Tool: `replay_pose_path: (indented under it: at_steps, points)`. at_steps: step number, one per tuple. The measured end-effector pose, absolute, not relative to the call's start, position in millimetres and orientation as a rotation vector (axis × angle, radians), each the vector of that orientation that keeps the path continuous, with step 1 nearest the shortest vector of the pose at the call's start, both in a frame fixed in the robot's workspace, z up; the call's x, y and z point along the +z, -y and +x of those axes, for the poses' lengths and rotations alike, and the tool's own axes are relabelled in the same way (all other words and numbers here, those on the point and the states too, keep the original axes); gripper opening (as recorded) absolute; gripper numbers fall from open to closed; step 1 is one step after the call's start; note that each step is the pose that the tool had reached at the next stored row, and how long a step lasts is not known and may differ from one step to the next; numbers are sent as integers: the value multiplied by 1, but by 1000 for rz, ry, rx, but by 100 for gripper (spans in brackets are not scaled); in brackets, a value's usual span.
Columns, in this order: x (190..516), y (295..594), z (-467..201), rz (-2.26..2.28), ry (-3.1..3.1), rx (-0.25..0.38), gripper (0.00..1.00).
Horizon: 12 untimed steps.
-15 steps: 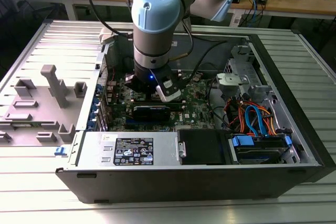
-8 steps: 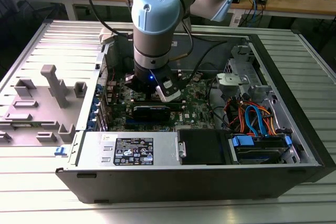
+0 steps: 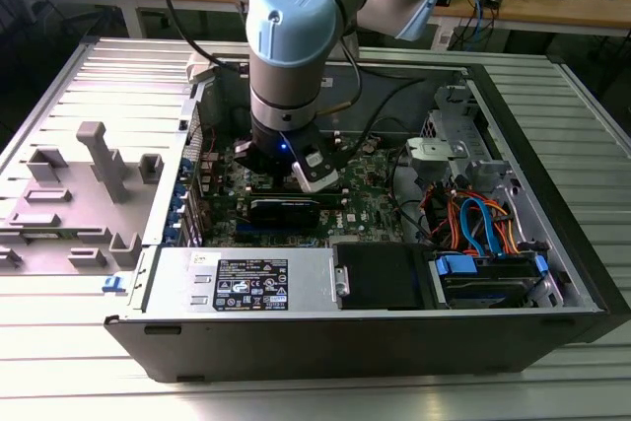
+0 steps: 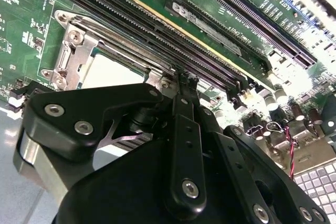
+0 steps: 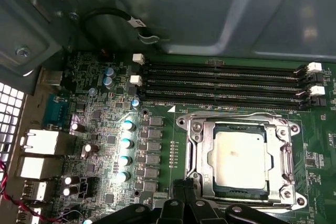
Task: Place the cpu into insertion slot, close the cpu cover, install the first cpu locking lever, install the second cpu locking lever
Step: 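Install the second cpu locking lever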
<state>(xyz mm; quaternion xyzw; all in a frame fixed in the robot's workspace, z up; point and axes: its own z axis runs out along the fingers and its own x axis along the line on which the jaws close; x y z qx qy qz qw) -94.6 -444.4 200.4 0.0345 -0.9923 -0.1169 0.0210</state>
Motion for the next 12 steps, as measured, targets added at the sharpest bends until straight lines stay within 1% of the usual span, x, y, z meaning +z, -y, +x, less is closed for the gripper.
replay_pose_path:
  at_steps: [2,4,7,8,10,12]
  points:
    - [201,445,-95,106,3078,-343,11]
    - [214,444,-95,107,3078,-342,11]
    - [219,444,-95,106,3079,-337,11]
    - [219,444,-95,106,3079,-330,11]
    - [219,444,-95,105,3081,-295,11]
    - [219,444,-95,105,3082,-286,11]
